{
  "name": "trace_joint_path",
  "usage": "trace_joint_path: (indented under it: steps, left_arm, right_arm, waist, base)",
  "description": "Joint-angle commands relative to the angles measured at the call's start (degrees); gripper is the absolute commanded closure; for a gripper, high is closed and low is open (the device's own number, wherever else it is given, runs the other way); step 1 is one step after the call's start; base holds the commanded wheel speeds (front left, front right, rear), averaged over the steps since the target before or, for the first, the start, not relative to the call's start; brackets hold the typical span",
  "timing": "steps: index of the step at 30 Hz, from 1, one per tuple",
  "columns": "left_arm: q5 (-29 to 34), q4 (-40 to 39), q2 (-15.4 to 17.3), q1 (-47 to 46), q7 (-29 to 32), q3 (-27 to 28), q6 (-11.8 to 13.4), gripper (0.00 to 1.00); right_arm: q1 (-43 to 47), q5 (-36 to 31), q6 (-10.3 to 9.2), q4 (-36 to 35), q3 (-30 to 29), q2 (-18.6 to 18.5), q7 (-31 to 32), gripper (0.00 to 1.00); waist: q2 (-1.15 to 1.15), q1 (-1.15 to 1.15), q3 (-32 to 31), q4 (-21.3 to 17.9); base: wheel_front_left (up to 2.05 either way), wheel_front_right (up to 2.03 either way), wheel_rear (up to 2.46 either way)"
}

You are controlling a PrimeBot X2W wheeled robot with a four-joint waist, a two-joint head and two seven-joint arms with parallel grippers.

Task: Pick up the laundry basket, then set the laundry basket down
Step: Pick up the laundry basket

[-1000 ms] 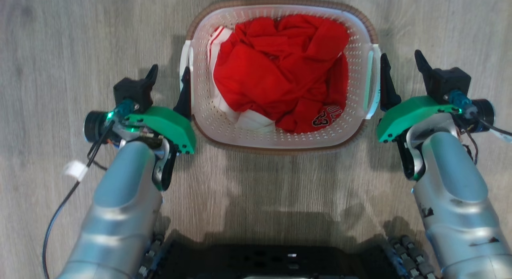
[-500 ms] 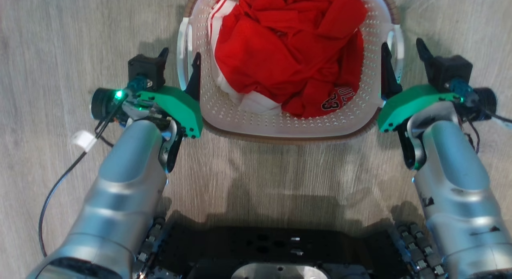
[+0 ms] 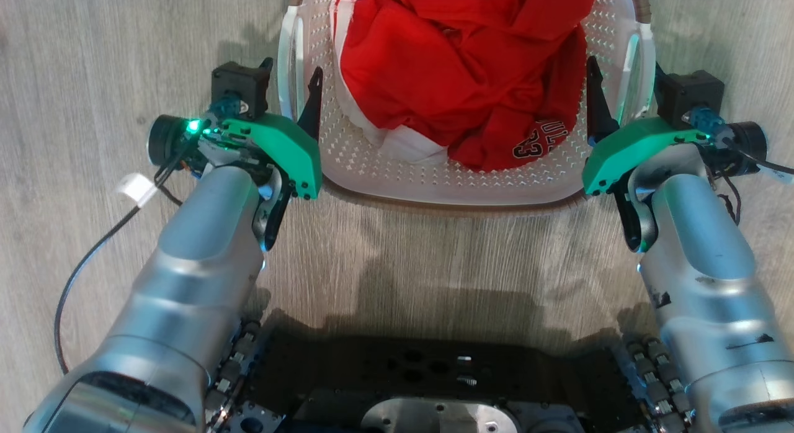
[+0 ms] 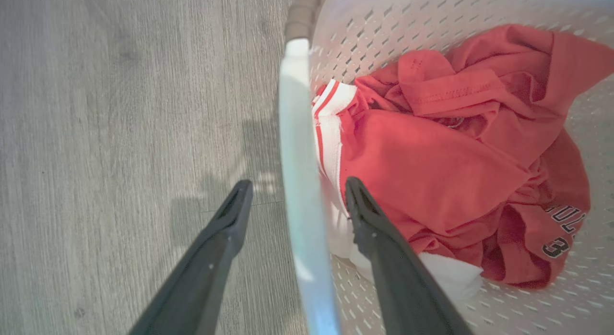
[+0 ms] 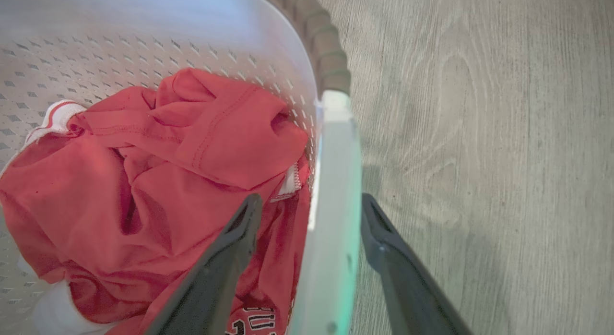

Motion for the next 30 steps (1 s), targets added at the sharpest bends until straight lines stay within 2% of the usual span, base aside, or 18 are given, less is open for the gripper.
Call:
trace_joint_path:
  steps: [1, 10, 16, 17, 18, 19, 20, 21, 22, 23, 30]
  left_arm:
    - [-0.37, -0.28, 1.44, 1.08, -0.54, 0.57, 0.46, 0.00]
    - [-4.23, 1.72, 1.44, -1.01, -0.54, -2.11, 0.80, 0.00]
    - [-6.38, 2.28, 1.44, -2.07, -0.54, -4.15, 1.23, 0.00]
    - [-6.69, 2.35, 1.44, -2.20, -0.54, -4.44, 1.30, 0.03]
    - [-7.00, 2.43, 1.44, -2.31, -0.54, -4.73, 1.38, 0.31]
    - [-7.26, 2.51, 1.44, -2.41, -0.54, -5.03, 1.45, 0.53]
    - [-7.47, 2.54, 1.44, -2.50, -0.54, -5.33, 1.53, 0.65]
    - [-7.65, 2.55, 1.44, -2.59, -0.54, -5.62, 1.60, 0.84]
    - [-7.80, 2.52, 1.44, -2.65, -0.54, -5.90, 1.64, 1.00]
    - [-7.95, 2.47, 1.44, -2.67, -0.54, -6.18, 1.70, 1.00]
    - [-9.09, 2.06, 1.44, -2.38, -0.54, -7.72, 1.91, 1.00]
  right_arm:
    - [2.16, -0.04, 0.08, -0.55, 1.26, 0.95, -0.70, 0.00]
    - [1.30, 0.15, 0.08, -0.17, 1.82, 0.95, -0.70, 0.00]
    - [0.88, -0.07, 0.08, -0.22, 1.81, 0.95, -0.70, 0.31]
    - [0.84, -0.14, 0.08, -0.21, 1.77, 0.95, -0.70, 0.39]
    - [0.80, -0.23, 0.08, -0.18, 1.75, 0.95, -0.70, 0.52]
    - [0.78, -0.30, 0.08, -0.11, 1.73, 0.95, -0.70, 0.56]
    - [0.75, -0.33, 0.08, -0.01, 1.75, 0.95, -0.70, 0.62]
    - [0.71, -0.35, 0.08, 0.12, 1.79, 0.95, -0.70, 0.71]
    - [0.66, -0.39, 0.08, 0.28, 1.85, 0.95, -0.70, 0.87]
    - [0.60, -0.40, 0.08, 0.46, 1.92, 0.95, -0.70, 1.00]
    - [0.35, -0.03, 0.08, 1.63, 2.35, 0.95, -0.70, 1.00]
  waist:
    - [0.00, 0.00, 0.10, 0.02]
    - [0.00, 0.00, 0.89, 0.08]
    - [0.00, 0.00, 1.33, 0.20]
    - [0.00, 0.00, 1.37, 0.24]
    - [0.00, 0.00, 1.39, 0.27]
    - [0.00, 0.00, 1.40, 0.31]
    - [0.00, 0.00, 1.40, 0.34]
    - [0.00, 0.00, 1.39, 0.38]
    - [0.00, 0.00, 1.37, 0.42]
    - [0.00, 0.00, 1.33, 0.46]
    - [0.00, 0.00, 0.79, 0.68]
  base:
    - [0.00, 0.00, 0.00]
    - [0.00, 0.00, 0.00]
    - [0.00, 0.00, 0.00]
    - [0.00, 0.00, 0.00]
    - [0.00, 0.00, 0.00]
    - [0.00, 0.00, 0.00]
    - [0.00, 0.00, 0.00]
    - [0.00, 0.00, 0.00]
    - [0.00, 0.00, 0.00]
    - [0.00, 0.00, 0.00]
    - [0.00, 0.00, 0.00]
